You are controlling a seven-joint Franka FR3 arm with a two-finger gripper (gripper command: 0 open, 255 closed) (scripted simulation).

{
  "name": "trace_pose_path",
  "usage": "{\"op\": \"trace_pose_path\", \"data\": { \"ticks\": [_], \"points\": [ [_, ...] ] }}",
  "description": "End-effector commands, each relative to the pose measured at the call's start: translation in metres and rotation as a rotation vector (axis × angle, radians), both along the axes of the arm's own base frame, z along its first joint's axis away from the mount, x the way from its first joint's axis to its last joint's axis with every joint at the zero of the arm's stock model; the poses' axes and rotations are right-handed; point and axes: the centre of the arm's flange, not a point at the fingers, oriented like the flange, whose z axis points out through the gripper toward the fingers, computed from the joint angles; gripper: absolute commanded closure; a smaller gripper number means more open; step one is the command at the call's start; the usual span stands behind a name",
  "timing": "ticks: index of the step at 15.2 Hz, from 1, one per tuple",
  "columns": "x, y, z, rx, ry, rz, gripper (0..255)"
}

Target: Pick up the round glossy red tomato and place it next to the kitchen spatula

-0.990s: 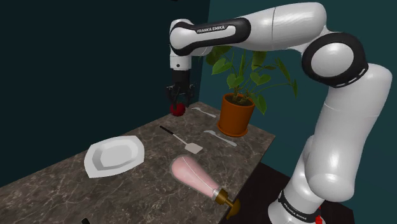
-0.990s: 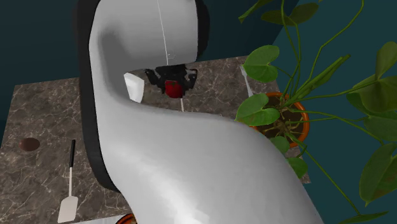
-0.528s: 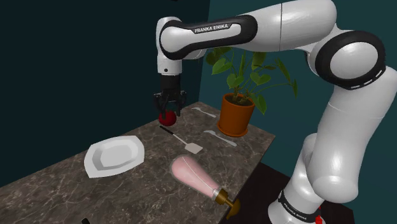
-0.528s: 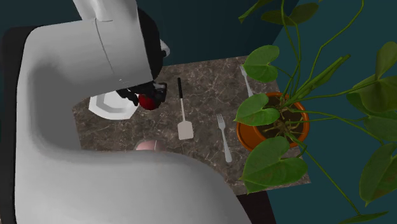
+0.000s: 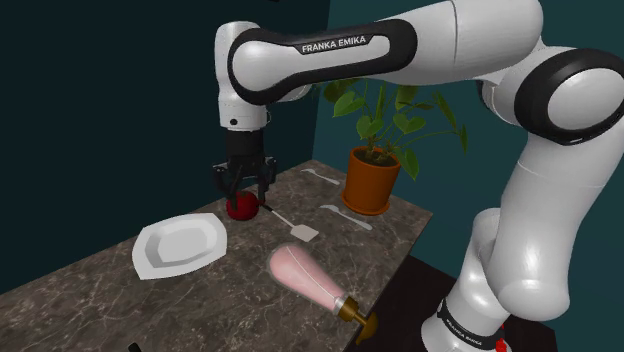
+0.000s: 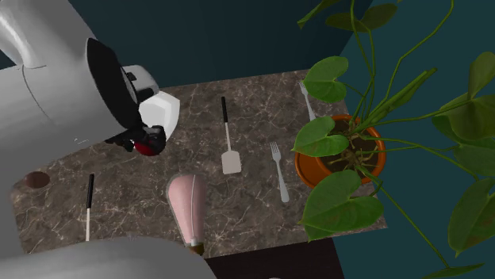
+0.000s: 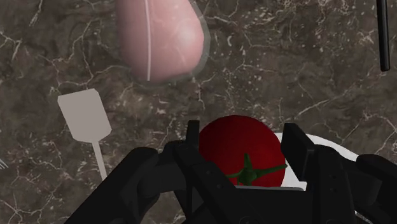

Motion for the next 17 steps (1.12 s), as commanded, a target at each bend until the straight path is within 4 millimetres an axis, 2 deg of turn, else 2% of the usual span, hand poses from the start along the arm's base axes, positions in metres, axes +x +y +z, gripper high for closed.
{"op": "trace_pose_path", "data": {
  "ticks": [1, 10, 17],
  "points": [
    [-0.009, 0.026, -0.002, 0.0, 0.0, -0.002, 255],
    [-0.047, 0.144, -0.001, 0.0, 0.0, -0.002, 255],
    [-0.047, 0.144, -0.038, 0.0, 0.0, -0.002, 255]
  ]
}}
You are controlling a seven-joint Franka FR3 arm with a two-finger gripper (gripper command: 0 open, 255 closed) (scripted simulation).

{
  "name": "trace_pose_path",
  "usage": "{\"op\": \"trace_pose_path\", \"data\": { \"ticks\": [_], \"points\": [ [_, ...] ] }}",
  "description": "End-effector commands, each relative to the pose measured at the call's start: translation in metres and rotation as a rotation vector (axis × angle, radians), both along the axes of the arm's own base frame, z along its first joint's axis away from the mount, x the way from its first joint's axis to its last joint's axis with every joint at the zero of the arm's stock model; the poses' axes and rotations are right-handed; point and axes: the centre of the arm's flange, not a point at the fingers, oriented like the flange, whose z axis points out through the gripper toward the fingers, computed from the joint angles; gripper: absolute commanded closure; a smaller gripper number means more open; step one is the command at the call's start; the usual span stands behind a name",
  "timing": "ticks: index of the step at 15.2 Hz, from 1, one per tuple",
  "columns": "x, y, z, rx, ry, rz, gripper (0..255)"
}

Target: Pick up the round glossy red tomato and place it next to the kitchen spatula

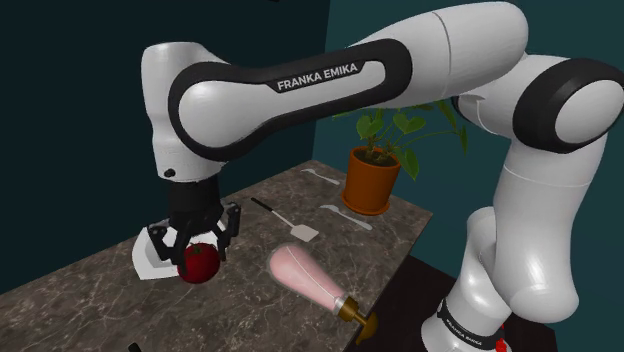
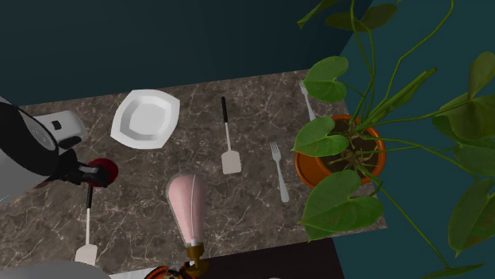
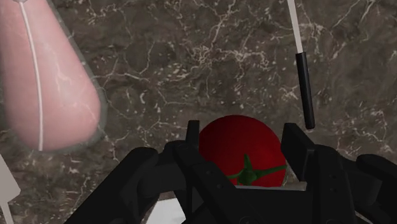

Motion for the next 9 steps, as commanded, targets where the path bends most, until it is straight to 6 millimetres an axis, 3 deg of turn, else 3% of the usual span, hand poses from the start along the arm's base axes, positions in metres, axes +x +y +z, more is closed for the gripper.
{"op": "trace_pose_path", "data": {
  "ticks": [1, 9],
  "points": [
    [-0.001, 0.0, -0.011, 0.0, -0.001, 0.0, 255],
    [-0.001, 0.0, -0.053, 0.0, -0.001, 0.0, 255]
  ]
}}
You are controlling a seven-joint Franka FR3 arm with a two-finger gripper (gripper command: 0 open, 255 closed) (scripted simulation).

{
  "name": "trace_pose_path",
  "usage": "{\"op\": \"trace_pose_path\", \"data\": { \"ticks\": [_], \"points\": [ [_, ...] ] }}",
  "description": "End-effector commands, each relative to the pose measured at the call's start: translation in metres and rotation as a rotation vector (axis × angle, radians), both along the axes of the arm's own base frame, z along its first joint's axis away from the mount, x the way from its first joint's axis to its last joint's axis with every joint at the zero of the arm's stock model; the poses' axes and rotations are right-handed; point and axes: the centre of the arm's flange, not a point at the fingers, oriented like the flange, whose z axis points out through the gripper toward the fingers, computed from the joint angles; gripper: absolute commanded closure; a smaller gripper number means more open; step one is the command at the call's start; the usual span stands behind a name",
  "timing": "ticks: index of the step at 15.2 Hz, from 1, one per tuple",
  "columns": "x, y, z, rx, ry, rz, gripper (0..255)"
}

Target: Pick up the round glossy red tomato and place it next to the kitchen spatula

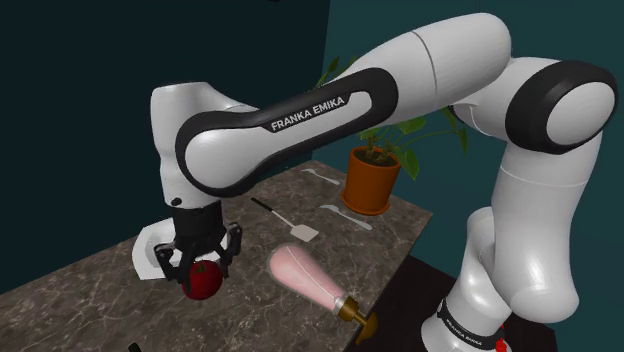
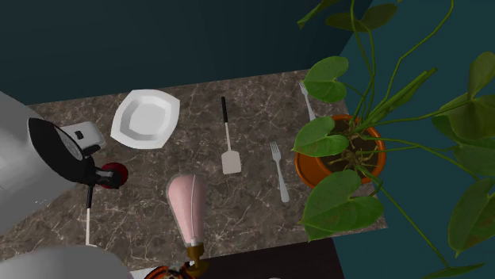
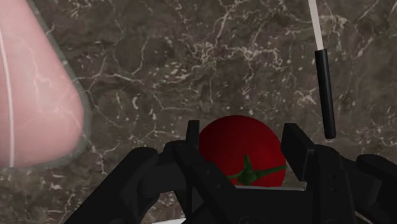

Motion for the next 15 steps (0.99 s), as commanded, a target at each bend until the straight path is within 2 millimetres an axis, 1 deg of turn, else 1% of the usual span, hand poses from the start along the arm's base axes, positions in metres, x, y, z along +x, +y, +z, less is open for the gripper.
{"op": "trace_pose_path", "data": {
  "ticks": [1, 10, 15],
  "points": [
    [0.0, 0.001, -0.011, 0.0, 0.0, 0.0, 255],
    [0.0, 0.001, -0.06, 0.0, 0.0, 0.0, 255],
    [0.0, 0.001, -0.06, 0.0, 0.0, 0.0, 255]
  ]
}}
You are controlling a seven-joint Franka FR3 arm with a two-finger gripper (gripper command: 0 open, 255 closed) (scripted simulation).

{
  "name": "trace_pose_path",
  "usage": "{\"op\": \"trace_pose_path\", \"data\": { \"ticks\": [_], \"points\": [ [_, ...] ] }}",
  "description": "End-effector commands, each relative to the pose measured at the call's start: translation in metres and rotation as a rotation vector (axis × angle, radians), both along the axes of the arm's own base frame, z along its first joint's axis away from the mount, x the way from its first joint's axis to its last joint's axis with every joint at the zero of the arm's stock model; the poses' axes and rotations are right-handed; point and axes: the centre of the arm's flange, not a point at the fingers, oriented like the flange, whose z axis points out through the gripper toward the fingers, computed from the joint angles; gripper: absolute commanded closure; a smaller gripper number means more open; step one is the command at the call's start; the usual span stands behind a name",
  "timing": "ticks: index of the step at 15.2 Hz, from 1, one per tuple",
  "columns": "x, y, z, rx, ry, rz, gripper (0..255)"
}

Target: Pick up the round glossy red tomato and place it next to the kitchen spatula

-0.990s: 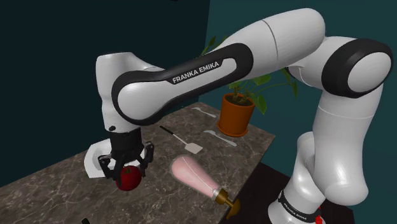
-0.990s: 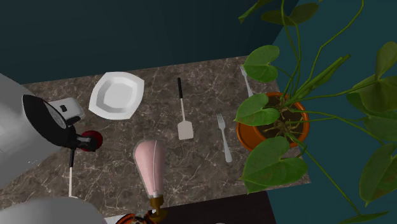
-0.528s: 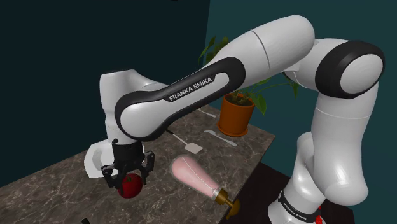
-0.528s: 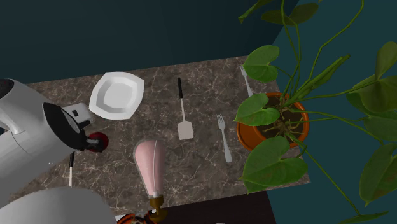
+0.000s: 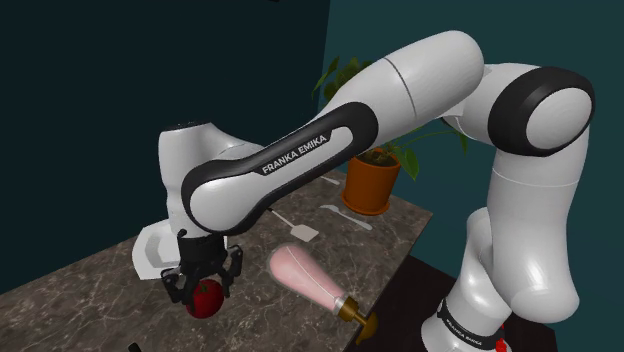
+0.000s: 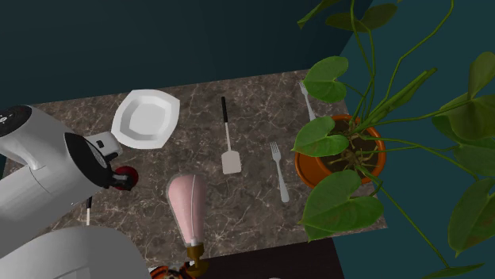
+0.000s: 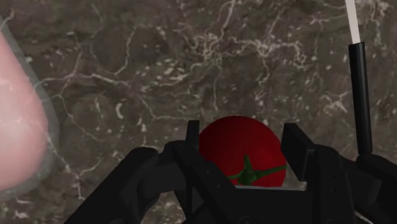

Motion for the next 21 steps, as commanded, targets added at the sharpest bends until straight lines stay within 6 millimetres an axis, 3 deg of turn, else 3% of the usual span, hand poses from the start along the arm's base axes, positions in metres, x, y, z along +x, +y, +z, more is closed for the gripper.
{"op": "trace_pose_path", "data": {
  "ticks": [1, 3, 4, 9, 13, 21],
  "points": [
    [0.0, 0.0, 0.0, 0.0, 0.0, 0.0, 255],
    [0.0, 0.0, 0.0, 0.0, 0.0, 0.0, 255],
    [0.0, 0.0, 0.0, 0.0, 0.0, 0.0, 0],
    [0.0, 0.0, 0.0, 0.0, 0.0, 0.0, 0],
    [0.008, -0.005, 0.049, 0.0, 0.0, 0.0, 0],
    [0.008, -0.005, 0.049, 0.0, 0.0, 0.0, 0]
  ]
}}
